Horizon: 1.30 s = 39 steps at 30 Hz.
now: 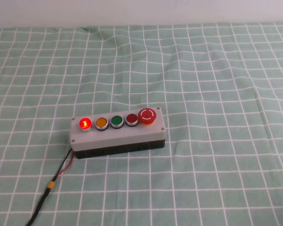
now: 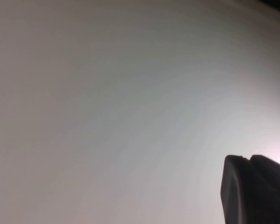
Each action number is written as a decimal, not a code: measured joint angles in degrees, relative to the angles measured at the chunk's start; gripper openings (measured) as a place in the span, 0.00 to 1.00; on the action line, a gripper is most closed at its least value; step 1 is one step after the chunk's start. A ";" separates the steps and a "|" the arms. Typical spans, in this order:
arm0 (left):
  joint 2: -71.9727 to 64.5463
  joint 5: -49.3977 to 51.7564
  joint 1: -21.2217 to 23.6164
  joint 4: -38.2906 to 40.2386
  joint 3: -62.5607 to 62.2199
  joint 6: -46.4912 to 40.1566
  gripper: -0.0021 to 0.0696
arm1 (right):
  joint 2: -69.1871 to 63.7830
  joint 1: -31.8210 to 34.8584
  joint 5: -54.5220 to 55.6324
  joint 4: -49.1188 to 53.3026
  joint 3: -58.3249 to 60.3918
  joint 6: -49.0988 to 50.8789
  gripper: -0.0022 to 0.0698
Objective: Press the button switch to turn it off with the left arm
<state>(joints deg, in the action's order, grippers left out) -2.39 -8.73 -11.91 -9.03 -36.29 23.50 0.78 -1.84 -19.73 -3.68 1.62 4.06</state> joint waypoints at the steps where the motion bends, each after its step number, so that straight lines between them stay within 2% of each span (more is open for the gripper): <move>1: -1.55 2.75 0.00 -0.88 -1.77 0.00 0.03 | 0.00 0.00 0.00 0.00 0.00 0.00 0.01; 9: -15.99 23.79 0.00 -1.88 -8.98 -0.81 0.03 | 0.00 0.00 0.00 0.00 0.00 0.00 0.01; 20: -27.03 28.61 0.00 -0.02 -8.97 -4.10 0.03 | 0.00 0.00 0.00 0.00 0.00 0.00 0.01; 27: -36.21 41.87 0.00 1.65 -12.10 -13.49 0.03 | 0.00 0.00 0.00 0.00 0.00 0.00 0.01; 32: -44.85 53.35 0.00 7.78 -18.59 -24.88 0.03 | 0.00 0.00 0.00 0.00 0.00 0.00 0.01; 36: -52.34 56.97 0.00 16.42 -22.21 -33.21 0.03 | 0.00 0.00 0.00 0.00 0.00 0.00 0.01; 39: -57.39 57.49 0.00 21.82 -23.53 -35.90 0.03 | 0.00 0.00 0.00 0.00 0.00 0.00 0.01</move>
<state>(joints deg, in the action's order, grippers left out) -59.79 48.77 -11.91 12.79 -59.82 -12.40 0.78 -1.84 -19.73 -3.68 1.62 4.06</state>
